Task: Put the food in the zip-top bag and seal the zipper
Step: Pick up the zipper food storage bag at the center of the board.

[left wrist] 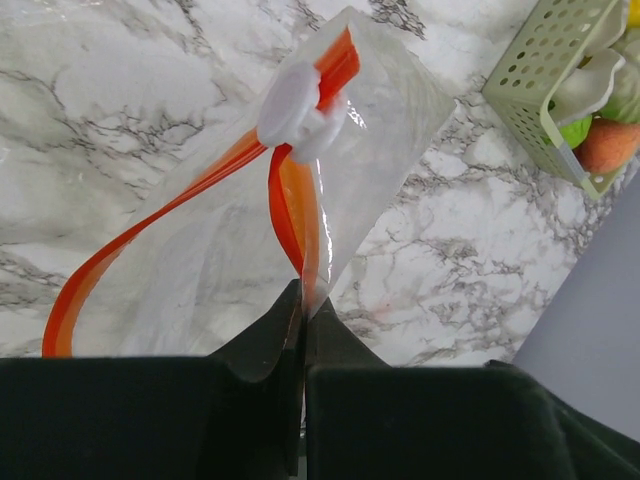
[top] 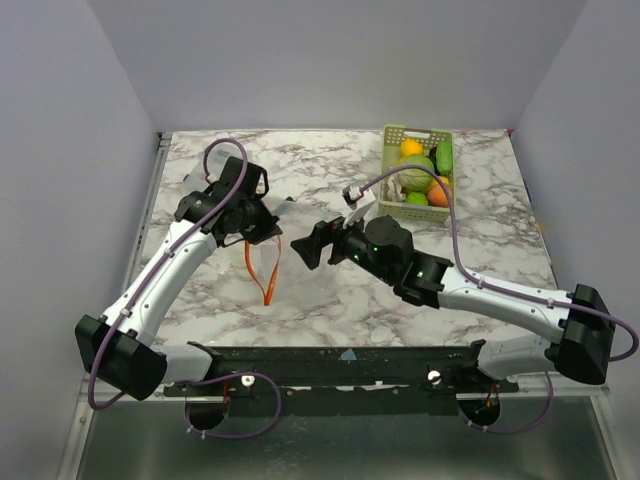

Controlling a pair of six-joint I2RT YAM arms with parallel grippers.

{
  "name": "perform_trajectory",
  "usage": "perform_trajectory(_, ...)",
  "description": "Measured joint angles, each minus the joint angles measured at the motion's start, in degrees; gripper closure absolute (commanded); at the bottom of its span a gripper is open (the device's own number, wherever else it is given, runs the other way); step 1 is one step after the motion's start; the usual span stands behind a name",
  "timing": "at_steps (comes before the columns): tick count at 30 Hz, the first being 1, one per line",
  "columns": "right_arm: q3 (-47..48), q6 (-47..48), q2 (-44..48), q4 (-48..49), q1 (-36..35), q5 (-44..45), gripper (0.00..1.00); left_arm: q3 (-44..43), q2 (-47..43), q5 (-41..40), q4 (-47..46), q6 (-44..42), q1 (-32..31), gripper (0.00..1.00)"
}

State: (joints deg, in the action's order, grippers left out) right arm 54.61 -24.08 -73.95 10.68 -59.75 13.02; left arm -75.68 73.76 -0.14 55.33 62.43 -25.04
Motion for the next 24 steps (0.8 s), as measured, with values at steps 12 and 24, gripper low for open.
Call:
perform_trajectory(12, 0.0, -3.0, -4.7, -0.6, -0.7, -3.3, 0.13, 2.5, 1.7, 6.2, -7.8, 3.2, -3.6, 1.0)
perform_trajectory(24, -0.1, -5.1, -5.5, -3.9, -0.7, 1.3, 1.0, 0.7, 4.6, 6.8, -8.7, 3.3, -8.4, 1.0)
